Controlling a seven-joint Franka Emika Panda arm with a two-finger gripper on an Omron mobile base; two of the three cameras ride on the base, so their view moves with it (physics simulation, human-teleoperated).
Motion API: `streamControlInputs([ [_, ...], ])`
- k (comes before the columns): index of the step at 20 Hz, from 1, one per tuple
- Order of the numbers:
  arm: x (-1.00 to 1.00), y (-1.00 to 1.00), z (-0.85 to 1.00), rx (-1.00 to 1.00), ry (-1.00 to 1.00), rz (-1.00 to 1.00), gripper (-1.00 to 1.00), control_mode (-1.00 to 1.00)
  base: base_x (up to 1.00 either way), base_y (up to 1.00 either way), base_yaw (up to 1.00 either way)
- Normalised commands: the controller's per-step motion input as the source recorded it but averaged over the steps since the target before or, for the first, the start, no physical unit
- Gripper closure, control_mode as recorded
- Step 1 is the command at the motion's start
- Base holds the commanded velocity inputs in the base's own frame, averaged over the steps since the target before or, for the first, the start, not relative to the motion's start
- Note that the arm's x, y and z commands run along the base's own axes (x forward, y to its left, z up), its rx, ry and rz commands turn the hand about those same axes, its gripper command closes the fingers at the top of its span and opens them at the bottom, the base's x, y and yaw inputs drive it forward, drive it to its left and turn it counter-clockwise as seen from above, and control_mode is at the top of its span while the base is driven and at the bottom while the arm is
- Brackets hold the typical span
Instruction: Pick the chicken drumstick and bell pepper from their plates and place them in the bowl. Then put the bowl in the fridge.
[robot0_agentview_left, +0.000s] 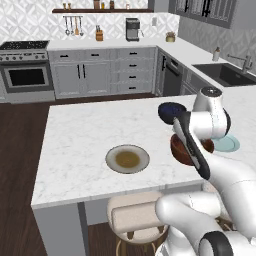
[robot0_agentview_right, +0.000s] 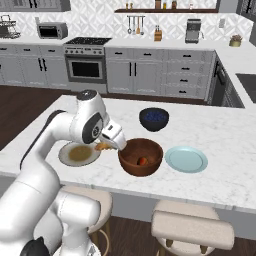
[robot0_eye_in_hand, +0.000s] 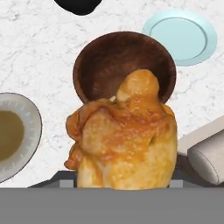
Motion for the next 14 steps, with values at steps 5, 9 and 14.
streamControlInputs([
  [5,0.36,-0.75,-0.16,0.03,0.00,-0.02,1.00,-1.00,0.00,0.00,0.00],
  [9,0.64,-0.34,-0.34,0.06,0.00,0.00,1.00,-1.00,0.00,0.00,0.00],
  [14,0.30,-0.20,-0.36,0.08,0.00,0.00,1.00,-1.00,0.00,0.00,0.00],
])
